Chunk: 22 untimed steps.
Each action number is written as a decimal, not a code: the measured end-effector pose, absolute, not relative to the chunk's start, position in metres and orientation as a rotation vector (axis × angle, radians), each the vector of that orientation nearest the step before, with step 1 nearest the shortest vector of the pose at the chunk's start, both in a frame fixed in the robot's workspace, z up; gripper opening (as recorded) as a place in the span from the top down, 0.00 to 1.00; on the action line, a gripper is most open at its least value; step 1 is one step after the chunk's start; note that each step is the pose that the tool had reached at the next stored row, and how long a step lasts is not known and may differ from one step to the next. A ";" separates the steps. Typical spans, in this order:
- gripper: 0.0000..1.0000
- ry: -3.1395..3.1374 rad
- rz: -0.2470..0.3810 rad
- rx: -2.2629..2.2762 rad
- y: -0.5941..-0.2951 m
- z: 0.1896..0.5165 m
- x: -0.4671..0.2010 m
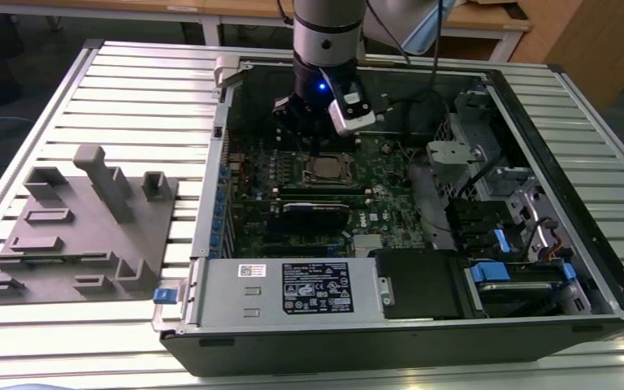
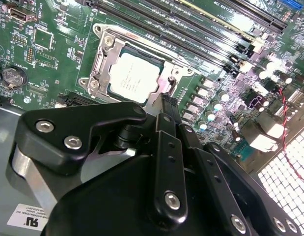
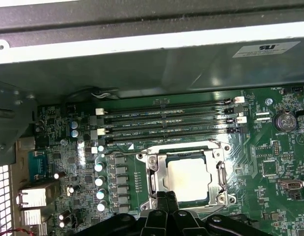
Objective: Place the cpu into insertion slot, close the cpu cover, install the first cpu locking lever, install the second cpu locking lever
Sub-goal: 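Install the first cpu locking lever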
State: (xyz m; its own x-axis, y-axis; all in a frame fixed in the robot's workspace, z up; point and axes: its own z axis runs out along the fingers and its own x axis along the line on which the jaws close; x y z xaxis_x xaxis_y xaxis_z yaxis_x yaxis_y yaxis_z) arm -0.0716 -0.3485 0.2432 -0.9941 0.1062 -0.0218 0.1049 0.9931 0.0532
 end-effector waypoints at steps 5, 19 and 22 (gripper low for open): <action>0.89 3.112 0.081 0.165 -0.349 0.243 -0.074; 0.89 3.112 0.081 0.165 -0.349 0.243 -0.082; 0.89 3.112 0.081 0.165 -0.349 0.243 -0.085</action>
